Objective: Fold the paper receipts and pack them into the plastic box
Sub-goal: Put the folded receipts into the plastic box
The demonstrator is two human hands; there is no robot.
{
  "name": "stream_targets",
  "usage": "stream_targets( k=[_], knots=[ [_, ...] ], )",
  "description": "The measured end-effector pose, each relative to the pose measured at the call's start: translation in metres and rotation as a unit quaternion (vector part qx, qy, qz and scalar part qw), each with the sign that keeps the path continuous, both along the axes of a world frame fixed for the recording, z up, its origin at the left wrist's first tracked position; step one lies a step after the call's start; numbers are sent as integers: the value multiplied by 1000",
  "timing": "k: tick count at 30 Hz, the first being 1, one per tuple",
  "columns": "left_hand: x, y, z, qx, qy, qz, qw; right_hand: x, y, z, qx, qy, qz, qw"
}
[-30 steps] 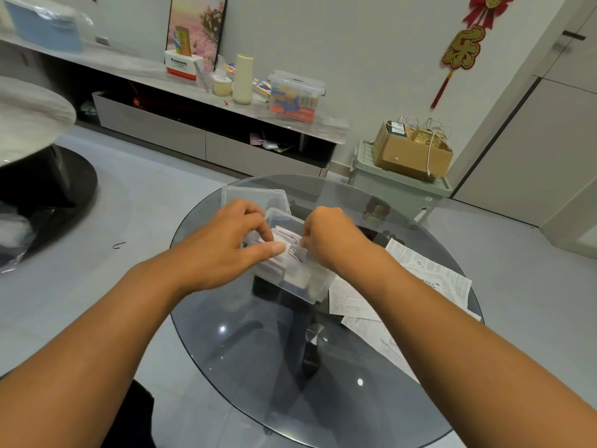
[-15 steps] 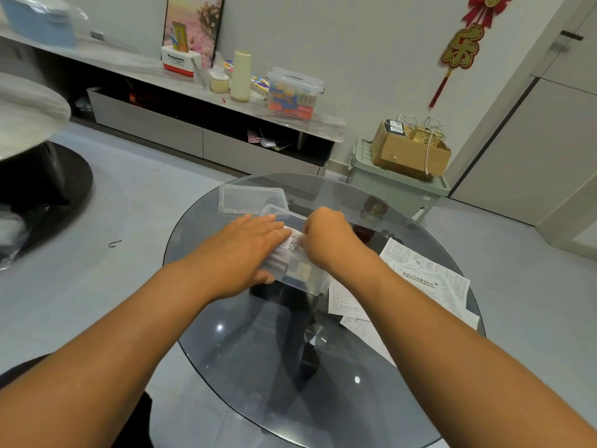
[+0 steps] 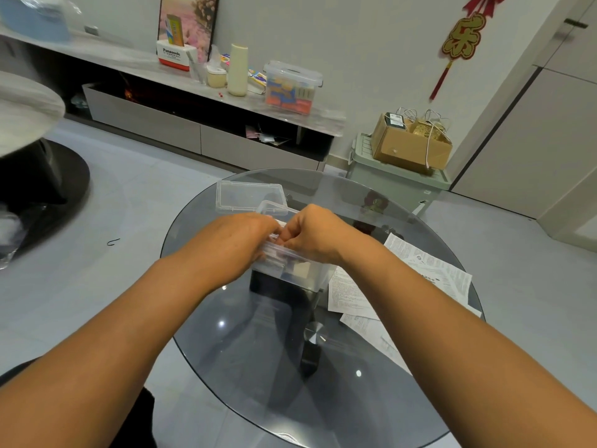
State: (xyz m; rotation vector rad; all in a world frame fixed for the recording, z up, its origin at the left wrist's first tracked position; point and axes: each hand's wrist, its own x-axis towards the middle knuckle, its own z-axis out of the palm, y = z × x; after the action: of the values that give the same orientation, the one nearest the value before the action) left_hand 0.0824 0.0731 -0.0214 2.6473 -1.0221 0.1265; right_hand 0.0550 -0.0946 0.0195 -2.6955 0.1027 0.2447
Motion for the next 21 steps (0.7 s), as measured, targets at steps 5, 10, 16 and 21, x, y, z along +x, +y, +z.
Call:
stream_targets(
  k=[5,10,16,21],
  knots=[
    [-2,1,-6,0,-33,-15,999,4,-6,20,-135,-6,-64,989],
    [-3,-2,-7,14,-29,-12,999,4,1,20,-154,82,-59,983],
    [2,0,-6,13,-42,-32,998,8,15,7,-75,114,-52,989],
    [1,-1,-11,15,-60,-22,998,9,11,21,-119,143,-53,981]
  ],
)
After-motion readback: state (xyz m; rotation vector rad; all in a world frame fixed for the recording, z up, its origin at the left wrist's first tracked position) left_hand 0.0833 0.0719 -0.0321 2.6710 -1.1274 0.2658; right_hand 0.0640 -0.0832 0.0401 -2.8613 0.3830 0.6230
